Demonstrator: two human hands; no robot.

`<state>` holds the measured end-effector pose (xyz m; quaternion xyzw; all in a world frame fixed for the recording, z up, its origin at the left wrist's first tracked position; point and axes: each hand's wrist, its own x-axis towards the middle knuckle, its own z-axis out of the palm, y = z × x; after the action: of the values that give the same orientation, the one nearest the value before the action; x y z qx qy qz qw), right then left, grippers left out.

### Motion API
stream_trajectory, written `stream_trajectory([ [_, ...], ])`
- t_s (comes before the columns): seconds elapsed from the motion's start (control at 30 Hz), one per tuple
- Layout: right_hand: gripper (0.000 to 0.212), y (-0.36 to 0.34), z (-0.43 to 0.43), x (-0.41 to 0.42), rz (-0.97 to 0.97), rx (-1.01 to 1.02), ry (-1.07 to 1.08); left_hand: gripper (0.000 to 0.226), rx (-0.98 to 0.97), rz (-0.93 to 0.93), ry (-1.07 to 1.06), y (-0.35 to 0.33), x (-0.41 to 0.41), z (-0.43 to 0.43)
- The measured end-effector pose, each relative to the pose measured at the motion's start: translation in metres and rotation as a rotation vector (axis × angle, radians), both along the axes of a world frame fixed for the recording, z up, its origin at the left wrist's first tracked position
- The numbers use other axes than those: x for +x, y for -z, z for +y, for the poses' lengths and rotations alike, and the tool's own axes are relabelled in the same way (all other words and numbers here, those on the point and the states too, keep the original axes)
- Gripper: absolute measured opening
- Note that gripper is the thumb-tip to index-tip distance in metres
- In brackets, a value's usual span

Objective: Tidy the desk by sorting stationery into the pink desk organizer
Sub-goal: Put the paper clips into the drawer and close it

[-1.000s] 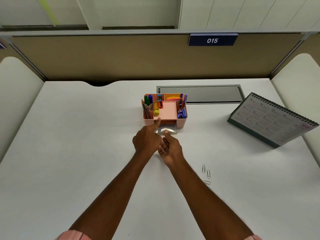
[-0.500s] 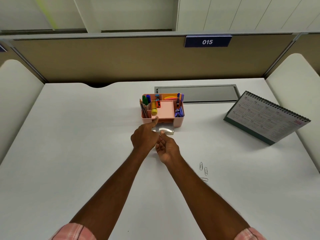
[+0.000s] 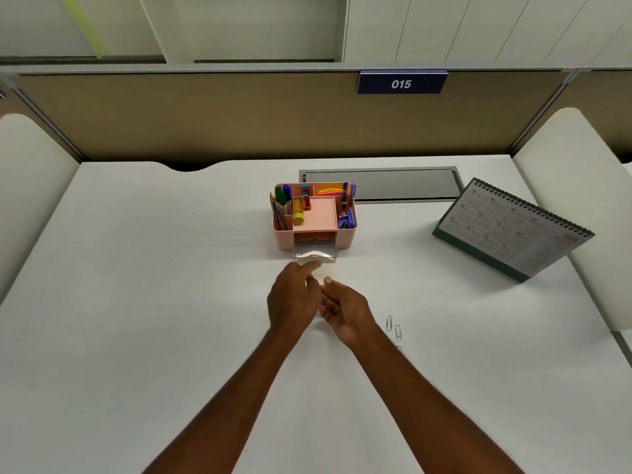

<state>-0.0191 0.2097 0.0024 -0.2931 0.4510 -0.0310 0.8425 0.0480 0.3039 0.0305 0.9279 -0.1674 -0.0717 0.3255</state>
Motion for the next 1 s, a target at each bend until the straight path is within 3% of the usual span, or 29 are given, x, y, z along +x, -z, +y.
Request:
stream_trajectory([
  [0.17, 0.028, -0.002, 0.000, -0.039, -0.062, -0.075, -0.059, 0.042, -0.094, 0.162, 0.137, 0.023, -0.046, 0.007],
  [0.4, 0.019, -0.010, -0.004, -0.096, 0.035, -0.318, -0.205, 0.038, -0.075, 0.235, 0.251, 0.048, -0.092, 0.011],
  [0.7, 0.020, 0.012, -0.031, -0.177, 0.265, -0.804, -0.286, 0.039, 0.038, 0.172, 0.462, 0.075, -0.137, 0.003],
  [0.87, 0.020, 0.025, -0.045, -0.204, 0.393, -1.200, -0.395, 0.047, 0.116, 0.055, 0.463, 0.082, -0.147, -0.007],
  [1.0, 0.017, 0.033, -0.051, -0.208, 0.396, -1.314, -0.451, 0.045, 0.134, 0.000, 0.400, 0.080, -0.154, -0.021],
])
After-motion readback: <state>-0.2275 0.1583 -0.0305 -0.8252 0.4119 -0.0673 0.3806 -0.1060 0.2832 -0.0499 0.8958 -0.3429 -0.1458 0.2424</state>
